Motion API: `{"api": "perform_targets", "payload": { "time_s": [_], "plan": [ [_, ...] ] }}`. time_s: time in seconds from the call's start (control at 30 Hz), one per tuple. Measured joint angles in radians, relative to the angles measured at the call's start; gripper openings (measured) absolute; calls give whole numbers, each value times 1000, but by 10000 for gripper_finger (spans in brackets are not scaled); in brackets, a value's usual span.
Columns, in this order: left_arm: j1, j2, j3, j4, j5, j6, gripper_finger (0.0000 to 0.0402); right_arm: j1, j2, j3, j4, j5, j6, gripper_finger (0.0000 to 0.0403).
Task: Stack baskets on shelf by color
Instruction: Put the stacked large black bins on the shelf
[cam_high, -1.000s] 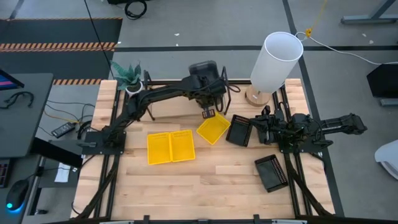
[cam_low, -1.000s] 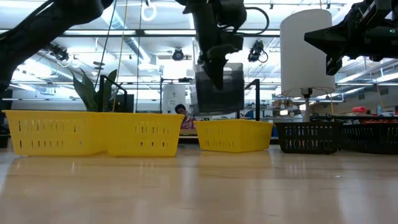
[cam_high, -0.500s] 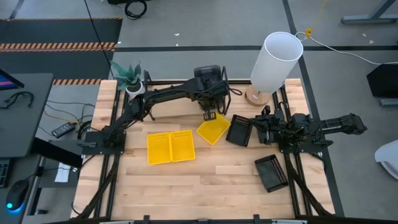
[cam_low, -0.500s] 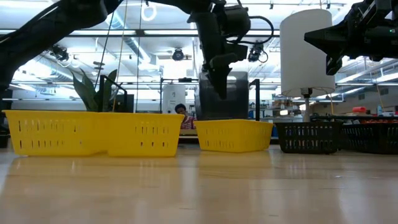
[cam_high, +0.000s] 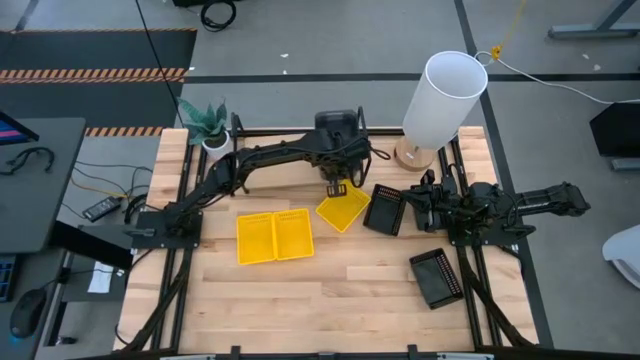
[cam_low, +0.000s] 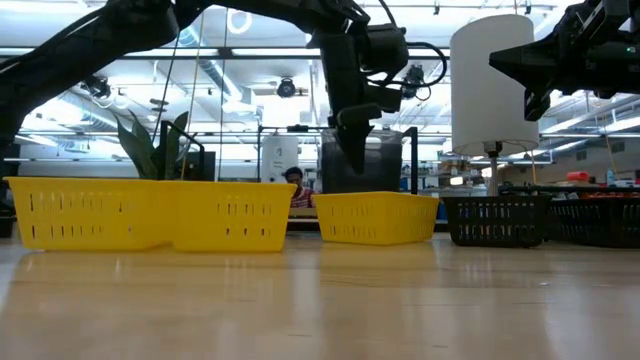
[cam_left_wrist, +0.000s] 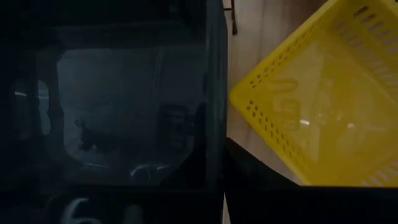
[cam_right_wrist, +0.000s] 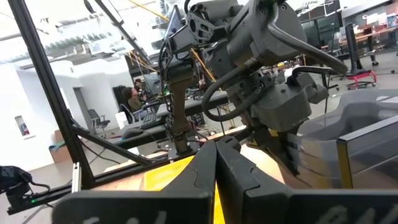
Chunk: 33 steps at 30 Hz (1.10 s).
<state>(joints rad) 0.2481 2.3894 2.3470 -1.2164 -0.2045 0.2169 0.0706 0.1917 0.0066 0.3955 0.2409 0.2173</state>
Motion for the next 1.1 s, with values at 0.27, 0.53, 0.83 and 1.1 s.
{"api": "perform_targets", "payload": {
  "time_s": [0.27,0.53,0.83,1.1],
  "plan": [
    [-2,0,1,-8,14,5,42,0,0,0,0,0,0,16],
    [-12,0,1,-9,14,16,42,0,0,0,0,0,0,16],
    [-40,0,1,-8,-77,42,131,0,0,0,0,0,0,16],
    [-49,-1,1,-13,-83,33,198,0,0,0,0,0,0,16]
  ]
}}
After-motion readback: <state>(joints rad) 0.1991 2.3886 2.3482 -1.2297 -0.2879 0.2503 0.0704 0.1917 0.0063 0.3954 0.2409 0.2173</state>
